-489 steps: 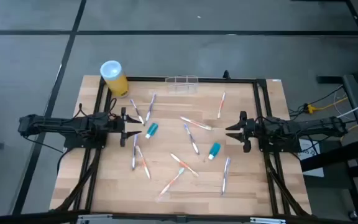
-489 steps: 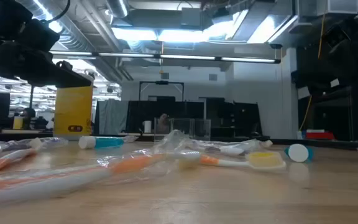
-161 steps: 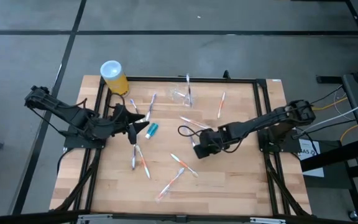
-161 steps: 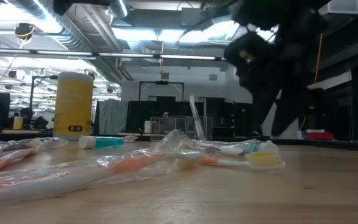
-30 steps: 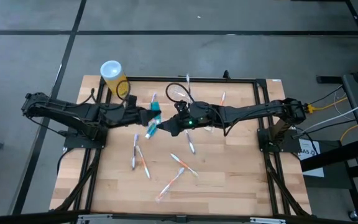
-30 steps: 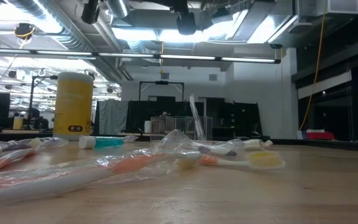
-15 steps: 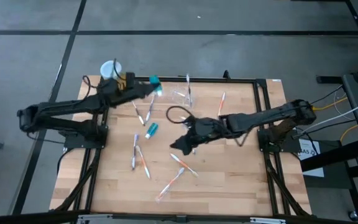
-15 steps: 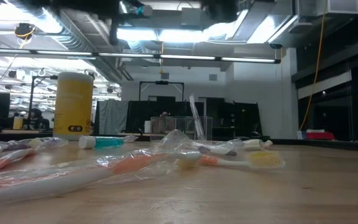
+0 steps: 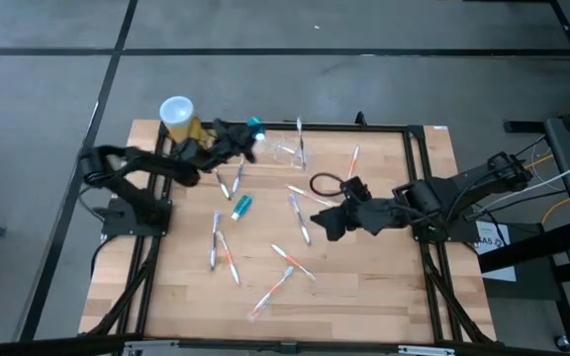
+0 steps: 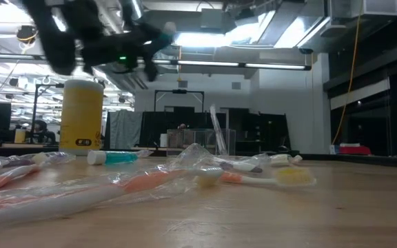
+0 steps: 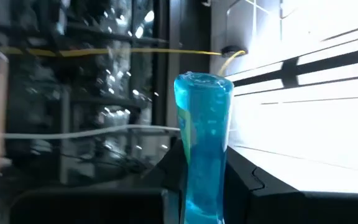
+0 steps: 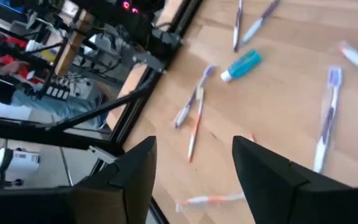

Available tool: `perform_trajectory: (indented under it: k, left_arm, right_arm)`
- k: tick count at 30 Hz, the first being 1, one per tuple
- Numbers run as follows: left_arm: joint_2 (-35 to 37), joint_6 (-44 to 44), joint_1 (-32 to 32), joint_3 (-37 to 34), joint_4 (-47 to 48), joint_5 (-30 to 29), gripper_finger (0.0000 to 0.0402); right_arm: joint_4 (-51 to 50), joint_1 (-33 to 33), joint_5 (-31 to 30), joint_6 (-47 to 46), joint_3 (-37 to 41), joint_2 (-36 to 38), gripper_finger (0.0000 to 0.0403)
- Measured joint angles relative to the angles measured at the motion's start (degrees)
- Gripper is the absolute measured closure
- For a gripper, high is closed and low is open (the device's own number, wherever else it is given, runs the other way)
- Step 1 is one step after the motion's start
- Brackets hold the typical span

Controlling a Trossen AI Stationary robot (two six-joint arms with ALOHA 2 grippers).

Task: Pick & Place toothbrushing station
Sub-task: Put the blue mouthwash into the middle section of the transparent organizer

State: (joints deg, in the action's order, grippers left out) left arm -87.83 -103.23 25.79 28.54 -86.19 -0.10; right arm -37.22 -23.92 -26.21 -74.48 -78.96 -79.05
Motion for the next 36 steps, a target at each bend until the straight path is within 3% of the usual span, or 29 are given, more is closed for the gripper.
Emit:
perform_trajectory:
  k: [7,11,14,27,36]
  left_arm:
    - [-12.2,-9.1,-6.1,10.3,-3.4,-10.7,0.0351]
    - [-14.8,-13.6,-8.8,10.4,-3.2,-20.5,0.0348]
    - [-16.8,-16.0,-10.0,9.8,-2.1,-24.6,0.0349]
    - [-30.6,-27.3,-14.8,13.7,-3.5,-29.8,0.0348]
    - [-35.3,-28.3,-11.0,22.9,-3.7,-27.0,0.0348]
  right_arm:
    - [-3.0,-3.1,-5.2,-6.3,0.0,0.1,0.0190]
    - [-6.2,-6.6,-8.6,-12.5,0.0,0.2,0.0190]
    - [-7.7,-9.1,-11.3,-17.1,0.0,0.2,0.0190]
    - [-11.4,-13.7,-13.9,-29.2,0.0,-0.2,0.0190]
    - [-11.7,-14.0,-13.5,-32.2,0.0,-0.2,0.0190]
